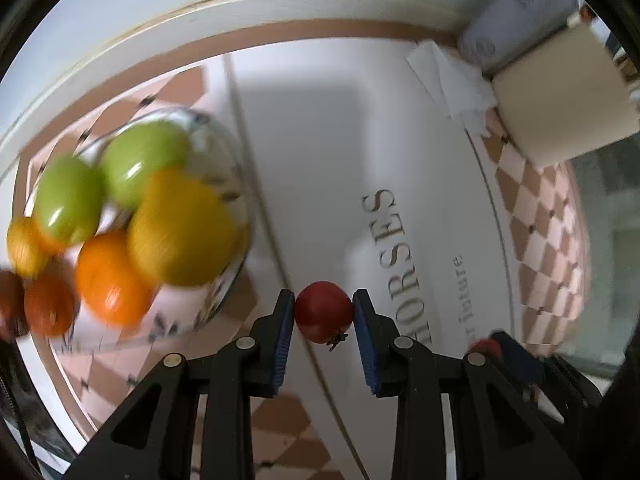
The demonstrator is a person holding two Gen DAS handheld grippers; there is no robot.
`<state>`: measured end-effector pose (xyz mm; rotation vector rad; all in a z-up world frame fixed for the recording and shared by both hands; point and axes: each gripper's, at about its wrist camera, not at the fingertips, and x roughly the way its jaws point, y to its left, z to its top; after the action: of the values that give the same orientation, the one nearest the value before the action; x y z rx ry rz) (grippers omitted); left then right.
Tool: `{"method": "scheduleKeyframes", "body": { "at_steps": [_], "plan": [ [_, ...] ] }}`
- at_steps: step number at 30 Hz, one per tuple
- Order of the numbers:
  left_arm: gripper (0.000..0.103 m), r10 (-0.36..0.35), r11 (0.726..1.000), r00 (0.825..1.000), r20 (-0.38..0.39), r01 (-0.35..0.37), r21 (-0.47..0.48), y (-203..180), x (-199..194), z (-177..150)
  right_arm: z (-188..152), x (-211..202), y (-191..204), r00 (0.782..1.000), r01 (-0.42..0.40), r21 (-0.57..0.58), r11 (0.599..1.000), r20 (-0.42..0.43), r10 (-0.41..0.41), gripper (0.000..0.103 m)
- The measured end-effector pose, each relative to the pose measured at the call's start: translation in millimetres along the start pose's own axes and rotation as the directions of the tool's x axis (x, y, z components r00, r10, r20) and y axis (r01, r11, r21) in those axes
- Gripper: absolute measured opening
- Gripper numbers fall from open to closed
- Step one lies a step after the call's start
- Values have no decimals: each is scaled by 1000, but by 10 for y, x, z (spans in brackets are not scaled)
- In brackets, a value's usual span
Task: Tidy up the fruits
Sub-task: 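Grasp a red cherry tomato with the left gripper while the right gripper grasps another, then place the tomato on the plate with the left gripper while the right places its tomato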
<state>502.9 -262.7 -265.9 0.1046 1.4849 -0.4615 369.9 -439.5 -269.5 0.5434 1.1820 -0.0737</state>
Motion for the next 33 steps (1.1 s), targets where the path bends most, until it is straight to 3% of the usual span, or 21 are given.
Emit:
{"method": "scheduleKeyframes", "body": {
  "at_steps": [6, 8, 11, 15, 18, 23, 28, 29, 33],
  "plan": [
    [27, -25, 990, 996, 82, 36, -136, 584, -515, -346, 74, 55, 346, 986, -166, 17, 986, -26, 167, 31],
    [27, -14, 982, 994, 110, 34, -184, 839, -649, -371, 104, 174, 506, 972, -229, 28, 973, -54, 230, 31],
    [27, 12, 968, 990, 140, 24, -248, 1189, -810, -365, 153, 445, 759, 934, -334, 81, 939, -104, 341, 31],
    [27, 39, 953, 988, 150, 8, -304, 1452, -834, -288, 203, 769, 1007, 900, -394, 152, 907, -136, 414, 31],
    [27, 46, 944, 989, 137, 2, -330, 1610, -785, -178, 234, 929, 1150, 898, -393, 161, 905, -145, 416, 31],
    [28, 48, 935, 995, 92, -12, -354, 1825, -649, -44, 307, 1079, 1361, 924, -344, 115, 932, -134, 357, 31],
    [28, 43, 934, 998, 44, -25, -356, 1845, -524, -33, 358, 1183, 1458, 935, -310, 103, 945, -148, 323, 31],
    [29, 41, 934, 999, 35, -26, -357, 1841, -505, -39, 364, 1208, 1463, 937, -299, 105, 948, -157, 313, 33],
    [35, 31, 926, 999, 16, -22, -378, 1827, -477, -73, 384, 1174, 1431, 936, -300, 119, 946, -154, 317, 62]
  ]
}}
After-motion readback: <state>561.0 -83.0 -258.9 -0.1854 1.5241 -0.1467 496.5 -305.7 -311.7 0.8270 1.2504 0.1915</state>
